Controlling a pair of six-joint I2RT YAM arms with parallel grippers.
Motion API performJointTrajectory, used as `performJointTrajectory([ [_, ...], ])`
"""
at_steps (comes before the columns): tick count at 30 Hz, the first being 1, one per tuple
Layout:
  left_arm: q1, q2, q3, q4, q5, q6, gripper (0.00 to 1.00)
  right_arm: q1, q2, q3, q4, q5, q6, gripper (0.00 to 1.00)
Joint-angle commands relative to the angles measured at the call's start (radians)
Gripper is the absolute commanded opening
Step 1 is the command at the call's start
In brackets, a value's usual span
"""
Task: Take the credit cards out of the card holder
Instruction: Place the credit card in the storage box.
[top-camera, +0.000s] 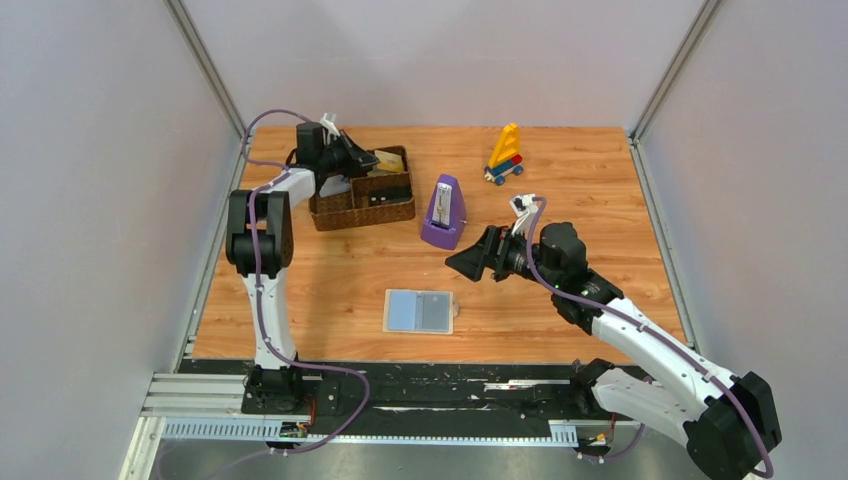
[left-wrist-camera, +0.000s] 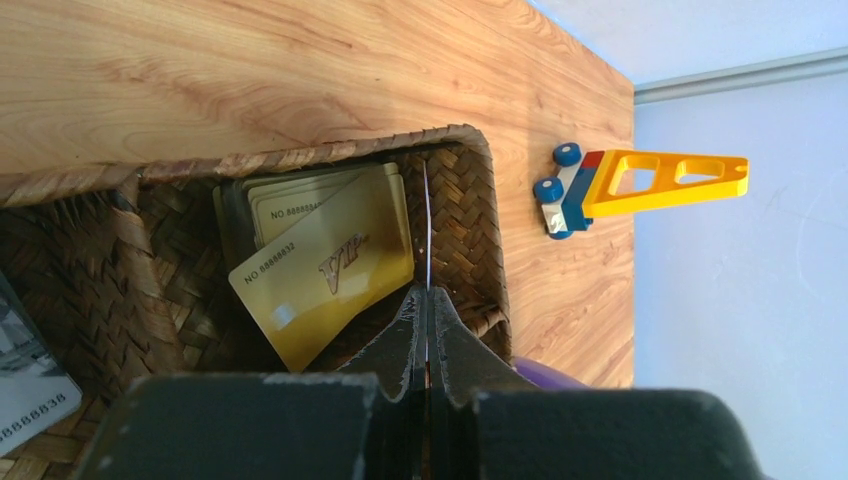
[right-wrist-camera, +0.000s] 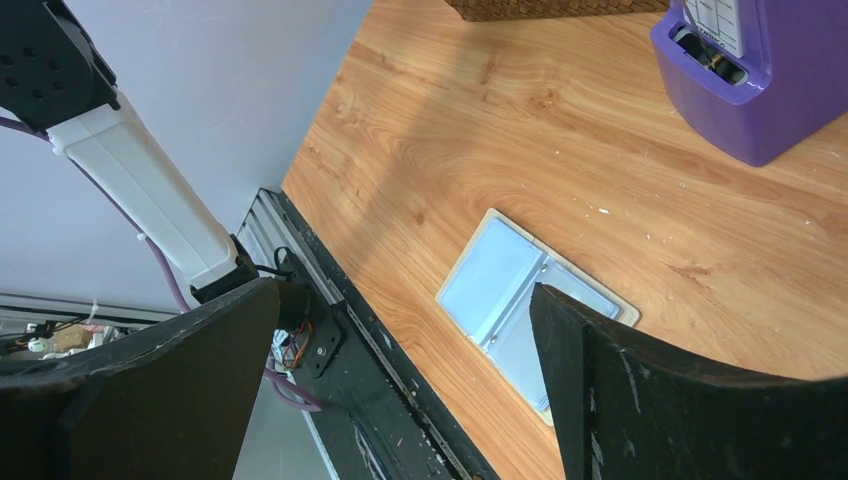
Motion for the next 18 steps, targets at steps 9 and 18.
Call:
performJointTrajectory([
  [9, 0.007, 0.085, 0.092, 0.023, 0.011, -0.003, 0.07, -0.003, -0.005, 0.056, 0.025, 0.017, -0.035, 1.0],
  [18, 0.007, 0.078, 0.123, -0.051, -0.001, 0.058, 0.26, -0.002, 0.012, 0.07, 0.005, 0.022, -0.045, 1.0],
])
